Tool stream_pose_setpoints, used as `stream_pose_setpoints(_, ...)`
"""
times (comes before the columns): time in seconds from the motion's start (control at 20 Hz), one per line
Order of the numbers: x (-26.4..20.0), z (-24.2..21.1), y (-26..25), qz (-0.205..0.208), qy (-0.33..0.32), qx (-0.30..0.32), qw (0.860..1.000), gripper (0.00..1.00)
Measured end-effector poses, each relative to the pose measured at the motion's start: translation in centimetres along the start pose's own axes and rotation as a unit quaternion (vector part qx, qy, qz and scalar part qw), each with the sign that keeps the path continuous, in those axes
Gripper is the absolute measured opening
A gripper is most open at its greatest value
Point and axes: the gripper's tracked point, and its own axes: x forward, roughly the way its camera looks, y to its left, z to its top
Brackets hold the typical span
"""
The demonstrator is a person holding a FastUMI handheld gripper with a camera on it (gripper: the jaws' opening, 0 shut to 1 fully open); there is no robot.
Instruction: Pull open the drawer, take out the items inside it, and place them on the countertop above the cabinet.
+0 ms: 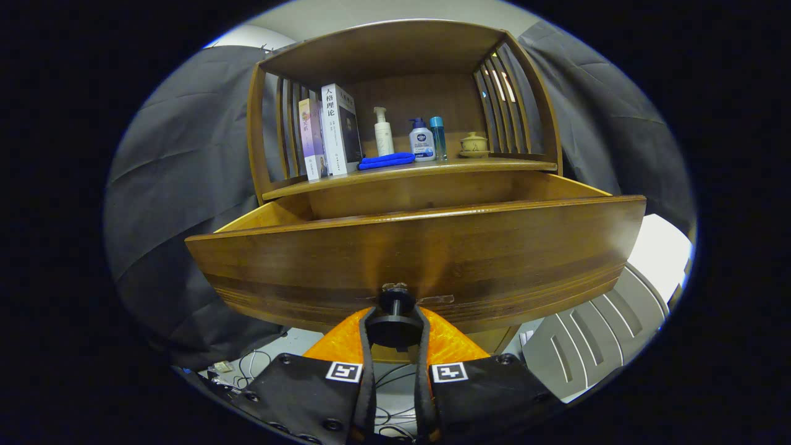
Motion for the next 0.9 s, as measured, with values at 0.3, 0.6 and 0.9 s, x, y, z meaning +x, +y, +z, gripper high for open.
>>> stream_pose_setpoints(0.3, -2.3, -1.4, 0.7, 0.014, 0.003, -0.008, 1.000, 0.27)
stream_pose_setpoints(0.6, -2.6, -1.8, 0.9, 0.031, 0.011, 0.005, 0.999, 0.32)
stream_pose_setpoints(0.9, -4.3, -0.2, -1.4, 0.023, -0.012, 0.030, 0.999, 0.88)
